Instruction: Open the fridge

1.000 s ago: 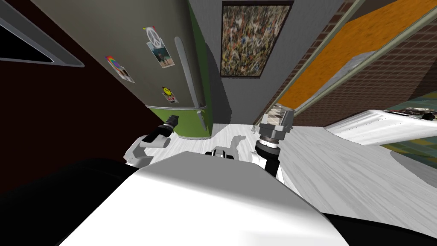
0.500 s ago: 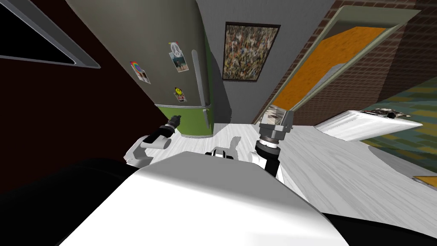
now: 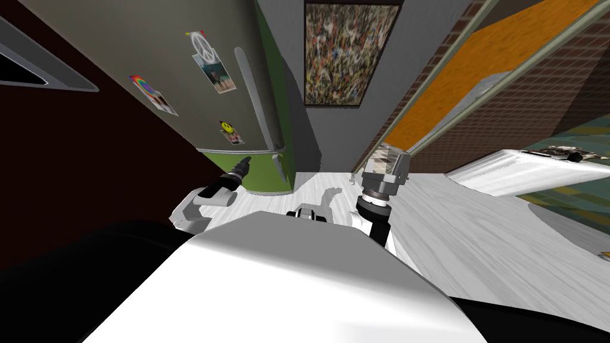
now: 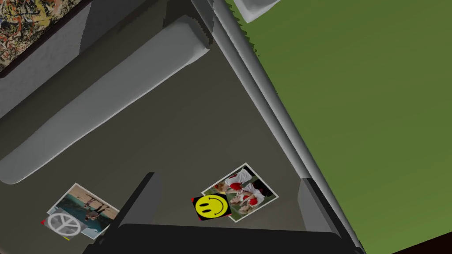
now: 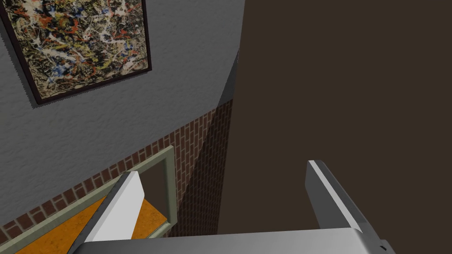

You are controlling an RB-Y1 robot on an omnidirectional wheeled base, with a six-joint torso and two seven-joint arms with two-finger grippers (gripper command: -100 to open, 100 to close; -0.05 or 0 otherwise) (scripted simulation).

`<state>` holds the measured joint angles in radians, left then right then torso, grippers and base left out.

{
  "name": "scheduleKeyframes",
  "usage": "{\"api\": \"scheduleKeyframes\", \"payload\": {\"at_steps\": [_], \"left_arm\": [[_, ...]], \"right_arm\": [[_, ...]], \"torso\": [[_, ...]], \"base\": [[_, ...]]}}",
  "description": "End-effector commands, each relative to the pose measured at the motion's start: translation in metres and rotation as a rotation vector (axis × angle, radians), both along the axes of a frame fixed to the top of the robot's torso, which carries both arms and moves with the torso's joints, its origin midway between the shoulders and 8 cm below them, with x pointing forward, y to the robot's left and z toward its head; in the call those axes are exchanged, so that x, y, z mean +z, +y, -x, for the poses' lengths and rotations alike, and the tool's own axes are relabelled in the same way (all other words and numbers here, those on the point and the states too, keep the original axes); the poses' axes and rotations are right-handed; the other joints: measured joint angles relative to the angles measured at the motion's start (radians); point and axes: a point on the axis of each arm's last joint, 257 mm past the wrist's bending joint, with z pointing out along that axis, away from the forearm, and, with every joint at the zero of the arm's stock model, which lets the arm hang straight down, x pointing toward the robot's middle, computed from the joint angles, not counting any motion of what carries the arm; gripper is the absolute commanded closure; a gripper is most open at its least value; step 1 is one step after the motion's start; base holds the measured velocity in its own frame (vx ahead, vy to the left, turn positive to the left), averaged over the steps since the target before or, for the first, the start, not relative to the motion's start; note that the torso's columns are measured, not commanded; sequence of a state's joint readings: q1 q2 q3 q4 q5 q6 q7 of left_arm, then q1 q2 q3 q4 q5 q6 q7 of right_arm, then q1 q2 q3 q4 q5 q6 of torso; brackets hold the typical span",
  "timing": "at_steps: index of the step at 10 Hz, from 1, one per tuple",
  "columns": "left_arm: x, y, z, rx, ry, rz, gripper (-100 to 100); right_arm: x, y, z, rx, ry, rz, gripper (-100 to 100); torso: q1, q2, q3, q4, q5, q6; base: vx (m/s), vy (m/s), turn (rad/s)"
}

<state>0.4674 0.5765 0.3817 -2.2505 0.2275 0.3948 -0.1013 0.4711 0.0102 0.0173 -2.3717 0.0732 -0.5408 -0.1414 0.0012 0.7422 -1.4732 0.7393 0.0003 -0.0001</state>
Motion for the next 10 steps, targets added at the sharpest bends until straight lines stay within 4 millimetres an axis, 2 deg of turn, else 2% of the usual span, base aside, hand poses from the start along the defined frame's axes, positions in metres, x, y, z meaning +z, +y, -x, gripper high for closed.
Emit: {"api": "scheduleKeyframes", "payload": {"at_steps": [1, 9, 10], "left_arm": [[0.000, 0.011, 0.003, 0.025, 0.021, -0.032, -100], [0.005, 0.048, 0.010, 0.112, 0.086, -0.138, -100], [0.004, 0.045, 0.009, 0.105, 0.080, -0.130, -100]], "right_arm": [[0.000, 0.000, 0.000, 0.000, 0.000, 0.000, 0], [0.000, 0.000, 0.000, 0.000, 0.000, 0.000, 0], [0.000, 0.000, 0.000, 0.000, 0.000, 0.000, 0]], "torso": [[0.002, -0.001, -0.001, 0.000, 0.001, 0.000], [-0.001, -0.003, -0.002, -0.001, 0.000, 0.000], [-0.002, -0.004, -0.002, -0.001, 0.000, 0.000]], "base": [[0.203, -0.107, -0.014], [0.220, -0.111, -0.013], [0.096, -0.063, 0.003]]}}
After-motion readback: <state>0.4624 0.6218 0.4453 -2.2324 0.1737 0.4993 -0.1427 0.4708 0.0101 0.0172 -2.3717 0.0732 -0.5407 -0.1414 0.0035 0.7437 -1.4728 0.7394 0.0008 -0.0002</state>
